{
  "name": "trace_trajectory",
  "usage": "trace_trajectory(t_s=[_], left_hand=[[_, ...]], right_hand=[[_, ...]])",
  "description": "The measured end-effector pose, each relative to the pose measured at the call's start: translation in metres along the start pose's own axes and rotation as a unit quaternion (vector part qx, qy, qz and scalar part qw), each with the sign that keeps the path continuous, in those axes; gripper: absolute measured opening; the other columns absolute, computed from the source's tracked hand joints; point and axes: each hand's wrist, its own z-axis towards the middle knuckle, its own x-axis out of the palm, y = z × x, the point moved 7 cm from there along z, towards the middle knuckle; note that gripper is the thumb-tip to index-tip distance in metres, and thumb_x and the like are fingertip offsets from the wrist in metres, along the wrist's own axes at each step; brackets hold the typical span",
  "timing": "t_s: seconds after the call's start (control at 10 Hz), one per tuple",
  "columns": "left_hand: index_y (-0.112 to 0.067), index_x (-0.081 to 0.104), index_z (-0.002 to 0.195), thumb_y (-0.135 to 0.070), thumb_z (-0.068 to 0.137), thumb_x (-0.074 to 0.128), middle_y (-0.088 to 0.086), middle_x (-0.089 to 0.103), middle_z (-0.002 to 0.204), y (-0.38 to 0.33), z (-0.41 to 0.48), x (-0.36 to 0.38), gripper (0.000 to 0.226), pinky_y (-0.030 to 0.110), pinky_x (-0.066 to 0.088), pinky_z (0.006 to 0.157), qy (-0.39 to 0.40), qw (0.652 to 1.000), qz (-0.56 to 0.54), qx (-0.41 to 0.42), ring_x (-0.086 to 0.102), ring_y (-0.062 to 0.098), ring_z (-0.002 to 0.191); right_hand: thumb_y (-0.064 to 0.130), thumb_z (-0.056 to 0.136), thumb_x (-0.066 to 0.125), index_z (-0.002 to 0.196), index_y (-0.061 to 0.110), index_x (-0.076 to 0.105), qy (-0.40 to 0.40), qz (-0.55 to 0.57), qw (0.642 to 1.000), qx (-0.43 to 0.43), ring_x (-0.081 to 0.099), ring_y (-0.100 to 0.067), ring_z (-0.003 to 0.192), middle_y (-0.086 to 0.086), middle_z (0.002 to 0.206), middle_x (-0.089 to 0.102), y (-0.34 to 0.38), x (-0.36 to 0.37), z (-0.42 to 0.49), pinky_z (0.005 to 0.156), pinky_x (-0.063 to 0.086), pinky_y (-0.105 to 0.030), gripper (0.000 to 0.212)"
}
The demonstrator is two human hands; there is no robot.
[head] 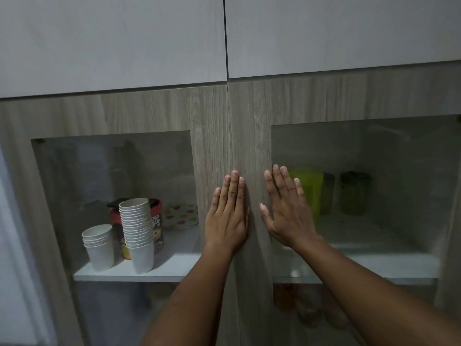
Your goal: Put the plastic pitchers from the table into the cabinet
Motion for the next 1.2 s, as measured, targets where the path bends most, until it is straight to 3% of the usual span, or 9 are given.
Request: trace_trajectory(t_s=[0.5,0.7,0.8,0.9,1.0,1.2], left_hand=[[-0.006,-0.007,0.159,-0.031,0.101,0.029,0.012,-0.021,0.166,-0.004,0.000,0.011,0.073,0.042,-0.005,0.125,0.061,0.998,-0.023,-0.007,-0.021,0.024,0.153],[-0.009,-0.011,0.159,-0.033,0.099,0.028,0.009,-0.028,0.164,-0.007,0.000,-0.009,0.076,0.041,-0.004,0.126,0.141,0.989,-0.036,0.008,-0.027,0.025,0.151],[-0.012,-0.004,0.160,-0.034,0.101,0.034,0.009,-0.017,0.168,-0.009,0.000,-0.021,0.074,0.043,0.002,0.127,0.180,0.983,-0.039,0.028,-0.020,0.027,0.154],[-0.013,0.006,0.161,-0.033,0.103,0.035,0.010,0.008,0.169,-0.009,0.004,-0.043,0.067,0.040,0.013,0.126,0.190,0.979,-0.076,0.025,0.003,0.027,0.156],[-0.014,0.016,0.160,-0.031,0.104,0.037,0.012,0.028,0.163,-0.011,0.010,-0.065,0.062,0.044,0.035,0.115,0.223,0.964,-0.142,-0.007,0.034,0.029,0.146],[-0.015,0.021,0.158,-0.023,0.102,0.045,0.013,0.030,0.162,-0.024,0.015,-0.094,0.062,0.047,0.029,0.119,0.336,0.927,-0.167,-0.033,0.032,0.031,0.147]], right_hand=[[0.043,0.096,0.043,0.160,0.014,-0.007,0.057,-0.003,0.998,0.018,-0.010,-0.024,0.156,-0.007,0.169,-0.013,0.001,0.005,0.007,0.125,0.007,-0.050,0.086],[0.038,0.093,0.052,0.159,0.022,-0.014,0.140,0.008,0.990,0.025,-0.014,-0.018,0.155,0.000,0.167,-0.022,0.000,-0.017,0.007,0.126,0.011,-0.047,0.095],[0.036,0.091,0.057,0.161,0.025,-0.007,0.180,0.040,0.982,0.042,-0.008,-0.016,0.156,0.004,0.169,-0.016,0.002,-0.032,0.011,0.123,0.022,-0.048,0.095],[0.037,0.090,0.059,0.161,0.026,0.009,0.247,0.054,0.965,0.068,0.004,-0.019,0.157,0.003,0.170,-0.004,0.002,-0.047,0.019,0.122,0.026,-0.050,0.088],[0.038,0.090,0.060,0.160,0.025,0.017,0.330,0.051,0.938,0.096,0.008,-0.023,0.156,-0.001,0.170,0.002,0.002,-0.065,0.021,0.124,0.021,-0.048,0.084],[0.031,0.093,0.060,0.160,0.020,0.018,0.357,0.029,0.927,0.110,0.014,-0.025,0.155,-0.003,0.170,0.009,-0.002,-0.105,0.014,0.123,0.019,-0.041,0.080]])
